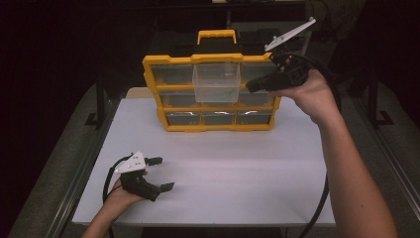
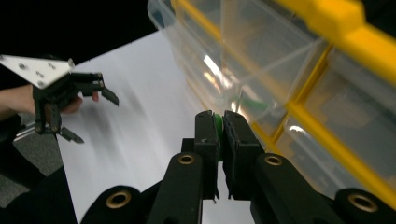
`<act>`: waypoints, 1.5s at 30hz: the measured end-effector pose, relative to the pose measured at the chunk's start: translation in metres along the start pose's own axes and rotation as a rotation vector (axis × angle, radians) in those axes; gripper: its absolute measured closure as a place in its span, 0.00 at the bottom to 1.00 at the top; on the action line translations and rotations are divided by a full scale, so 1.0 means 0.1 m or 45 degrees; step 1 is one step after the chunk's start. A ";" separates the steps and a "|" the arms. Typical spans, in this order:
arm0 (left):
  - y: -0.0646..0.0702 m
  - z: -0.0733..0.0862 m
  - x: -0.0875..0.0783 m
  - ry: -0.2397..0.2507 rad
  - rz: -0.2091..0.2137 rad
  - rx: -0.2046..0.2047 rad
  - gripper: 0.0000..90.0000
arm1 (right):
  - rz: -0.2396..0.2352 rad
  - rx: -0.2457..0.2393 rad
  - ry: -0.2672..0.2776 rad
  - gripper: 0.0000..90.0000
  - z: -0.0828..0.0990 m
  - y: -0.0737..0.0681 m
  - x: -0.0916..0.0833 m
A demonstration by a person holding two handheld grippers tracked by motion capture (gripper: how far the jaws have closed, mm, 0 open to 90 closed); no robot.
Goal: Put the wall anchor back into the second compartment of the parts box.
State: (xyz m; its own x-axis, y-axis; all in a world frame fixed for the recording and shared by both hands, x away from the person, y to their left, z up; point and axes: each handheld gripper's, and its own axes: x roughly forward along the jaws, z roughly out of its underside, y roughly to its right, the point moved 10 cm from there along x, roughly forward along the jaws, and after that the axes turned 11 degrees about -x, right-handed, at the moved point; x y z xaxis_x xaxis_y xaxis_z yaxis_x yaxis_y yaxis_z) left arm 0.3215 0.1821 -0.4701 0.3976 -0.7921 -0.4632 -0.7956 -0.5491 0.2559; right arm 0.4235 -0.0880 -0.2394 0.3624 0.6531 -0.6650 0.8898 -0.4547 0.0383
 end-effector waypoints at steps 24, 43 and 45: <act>0.00 -0.01 -0.02 0.000 0.002 -0.005 0.01 | 0.043 -0.052 -0.014 0.85 -0.45 0.16 0.26; 0.00 0.02 -0.01 -0.040 0.004 0.001 0.01 | 0.177 -0.019 0.130 0.30 -0.06 0.09 0.08; 0.00 0.02 -0.01 -0.041 0.007 0.005 0.01 | 0.168 -0.023 0.151 0.25 0.04 0.04 0.11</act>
State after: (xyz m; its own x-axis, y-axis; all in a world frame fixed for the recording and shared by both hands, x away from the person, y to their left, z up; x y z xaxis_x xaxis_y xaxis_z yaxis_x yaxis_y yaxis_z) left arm 0.3200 0.1837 -0.4709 0.3783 -0.7860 -0.4889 -0.7996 -0.5436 0.2552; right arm 0.4303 -0.0854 -0.2500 0.5055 0.6555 -0.5610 0.8368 -0.5311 0.1335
